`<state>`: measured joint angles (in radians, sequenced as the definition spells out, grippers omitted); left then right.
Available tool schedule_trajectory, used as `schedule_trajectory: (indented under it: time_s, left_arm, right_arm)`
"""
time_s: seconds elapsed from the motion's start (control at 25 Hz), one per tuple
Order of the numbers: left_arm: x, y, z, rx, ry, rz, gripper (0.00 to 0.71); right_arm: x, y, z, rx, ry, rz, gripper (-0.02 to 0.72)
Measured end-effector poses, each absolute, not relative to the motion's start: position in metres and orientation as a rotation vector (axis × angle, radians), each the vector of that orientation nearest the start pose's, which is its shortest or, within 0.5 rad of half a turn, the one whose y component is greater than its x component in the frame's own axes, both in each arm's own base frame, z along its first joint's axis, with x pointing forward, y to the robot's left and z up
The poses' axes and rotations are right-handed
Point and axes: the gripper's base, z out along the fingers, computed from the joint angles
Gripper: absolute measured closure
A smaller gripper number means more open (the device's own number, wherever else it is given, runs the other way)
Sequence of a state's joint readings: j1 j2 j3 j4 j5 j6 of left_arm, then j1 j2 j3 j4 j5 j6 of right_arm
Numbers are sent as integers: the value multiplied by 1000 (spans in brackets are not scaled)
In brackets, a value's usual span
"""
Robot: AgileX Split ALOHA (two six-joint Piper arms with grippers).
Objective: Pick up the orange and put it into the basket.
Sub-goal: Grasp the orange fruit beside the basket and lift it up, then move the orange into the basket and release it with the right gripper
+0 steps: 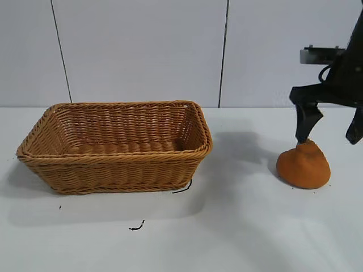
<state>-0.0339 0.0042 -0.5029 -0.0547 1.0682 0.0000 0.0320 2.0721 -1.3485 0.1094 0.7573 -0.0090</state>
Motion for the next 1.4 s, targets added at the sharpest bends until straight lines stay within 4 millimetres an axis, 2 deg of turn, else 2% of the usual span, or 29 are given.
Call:
schedule_trajectory:
  time_s: [0.16,0.24,0.32,0.4,0.48,0.52,0.72,0.76,0.84,0.96,1.12,1.24,1.4]
  left_arm:
    - [-5,-4,278,38,2053,-87,71]
    - [-5,-4,278,38,2053,-87,71]
    - [-5,-4,278,38,2053,-87,71]
    - [-5,-4,278,38,2053,-87,71]
    - [-5,-4,278,38,2053,-87,71]
    - [-5,-4,278,38,2053,-87,71]
    - [-5,-4,278,38,2053,-87,71]
    - [-5,-4,278,38,2053,-87,71]
    - [-5,-4,278,38,2053,-87,71]
    - [-5,-4,278,38,2053,-87,71]
    - [-5,-4,278,38,2053,-87,71]
    - [-5,-4,278,38,2053,-87,71]
    - [-5,-4,278,38,2053,-87,71]
  right_arm:
    - [402,20,117,53,2983,125,76]
    - [402,20,113,55,2987,125,137]
    - [402,20,113,58,2985,128,252]
    - [403,20,114,58,2980,128,450]
    - [404,20,119,57,2968,129,589]
    - [404,20,122,56,2961,129,627]
    - [402,20,157,40,2895,125,630]
    - [402,20,157,40,2895,125,630]
    - [408,19,199,24,2815,124,630]
    - [417,20,240,13,2739,133,630]
    - [426,24,277,-6,2673,146,630]
    - [430,38,296,-51,2618,155,630]
    - [429,83,312,-164,2556,202,630]
